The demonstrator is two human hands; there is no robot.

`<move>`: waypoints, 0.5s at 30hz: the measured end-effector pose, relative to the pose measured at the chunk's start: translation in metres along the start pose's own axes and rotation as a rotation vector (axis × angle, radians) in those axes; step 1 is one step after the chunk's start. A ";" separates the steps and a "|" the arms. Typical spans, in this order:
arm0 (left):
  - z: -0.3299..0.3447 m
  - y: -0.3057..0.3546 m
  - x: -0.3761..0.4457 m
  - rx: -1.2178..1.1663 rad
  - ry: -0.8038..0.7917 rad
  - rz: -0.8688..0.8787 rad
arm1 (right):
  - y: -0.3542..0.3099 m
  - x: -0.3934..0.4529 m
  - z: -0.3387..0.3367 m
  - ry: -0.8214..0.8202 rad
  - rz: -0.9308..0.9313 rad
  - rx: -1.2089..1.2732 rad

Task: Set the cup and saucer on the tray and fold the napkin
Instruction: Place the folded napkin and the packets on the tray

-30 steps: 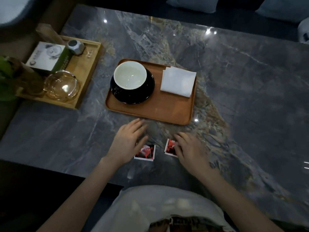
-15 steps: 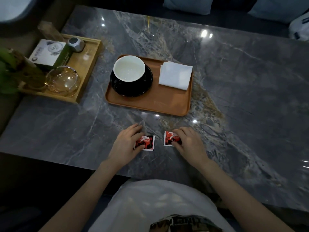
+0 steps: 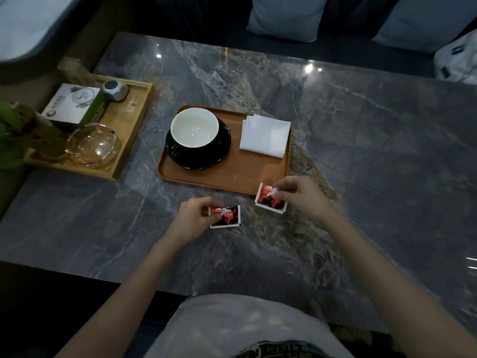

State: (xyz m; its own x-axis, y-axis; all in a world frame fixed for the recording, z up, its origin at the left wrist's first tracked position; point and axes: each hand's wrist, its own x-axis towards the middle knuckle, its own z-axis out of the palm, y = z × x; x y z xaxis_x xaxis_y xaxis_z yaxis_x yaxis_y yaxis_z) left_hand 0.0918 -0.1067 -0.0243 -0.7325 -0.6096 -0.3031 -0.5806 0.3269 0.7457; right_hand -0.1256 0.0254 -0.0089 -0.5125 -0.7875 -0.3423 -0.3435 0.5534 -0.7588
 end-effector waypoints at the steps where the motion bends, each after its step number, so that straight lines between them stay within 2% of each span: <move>1: -0.002 0.003 0.005 -0.008 0.001 -0.001 | -0.002 0.008 -0.003 0.029 0.004 -0.005; 5: -0.006 0.016 0.027 -0.049 0.016 -0.005 | -0.009 0.034 -0.003 0.104 0.025 -0.006; 9: -0.006 0.030 0.046 -0.084 0.036 -0.047 | -0.011 0.048 0.009 0.080 0.007 -0.065; 15: -0.002 0.039 0.068 -0.162 0.031 -0.125 | -0.006 0.052 0.015 0.047 -0.040 -0.351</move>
State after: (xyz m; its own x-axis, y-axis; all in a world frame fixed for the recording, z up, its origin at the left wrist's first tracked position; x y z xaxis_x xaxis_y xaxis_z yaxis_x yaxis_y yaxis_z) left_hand 0.0195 -0.1370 -0.0145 -0.6456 -0.6609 -0.3826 -0.5997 0.1287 0.7898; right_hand -0.1386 -0.0226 -0.0302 -0.5261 -0.8015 -0.2842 -0.6095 0.5885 -0.5312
